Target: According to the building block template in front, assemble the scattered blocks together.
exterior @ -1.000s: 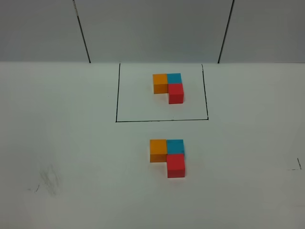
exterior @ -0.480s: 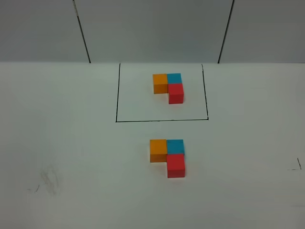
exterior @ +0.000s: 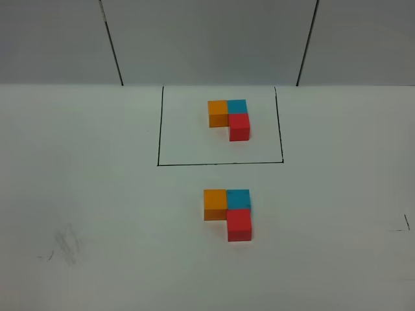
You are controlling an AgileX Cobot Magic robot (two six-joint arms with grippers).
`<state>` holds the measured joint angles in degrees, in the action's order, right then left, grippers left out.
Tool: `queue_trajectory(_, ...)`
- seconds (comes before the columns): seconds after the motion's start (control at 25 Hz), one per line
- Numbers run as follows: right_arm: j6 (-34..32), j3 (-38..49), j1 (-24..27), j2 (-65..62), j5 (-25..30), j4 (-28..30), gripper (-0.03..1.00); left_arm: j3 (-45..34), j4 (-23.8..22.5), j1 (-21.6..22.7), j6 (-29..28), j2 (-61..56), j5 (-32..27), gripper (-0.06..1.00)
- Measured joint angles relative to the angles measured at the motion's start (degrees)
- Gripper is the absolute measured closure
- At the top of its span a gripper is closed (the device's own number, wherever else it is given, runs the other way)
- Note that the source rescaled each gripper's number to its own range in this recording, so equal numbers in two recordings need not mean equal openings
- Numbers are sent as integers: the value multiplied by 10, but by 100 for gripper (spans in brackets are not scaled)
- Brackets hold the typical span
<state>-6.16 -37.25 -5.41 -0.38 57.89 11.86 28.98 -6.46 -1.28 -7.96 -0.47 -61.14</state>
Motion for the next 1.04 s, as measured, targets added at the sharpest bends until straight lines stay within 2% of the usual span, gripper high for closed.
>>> queue_trajectory(0.36, -14, 82, 0, -1, 35, -13, 10, 0, 0, 0, 1, 0, 0, 27)
queue_trajectory(0.56, 24, 83, 0, -1, 36, -34, 14, 0, 0, 0, 1, 0, 0, 27)
queue_trajectory(0.68, 49, 83, 0, -1, 35, -42, 20, 0, 0, 0, 1, 0, 0, 27)
queue_trajectory(1.04, 51, 84, 0, -1, 35, -42, 44, 0, 0, 0, 1, 0, 0, 27)
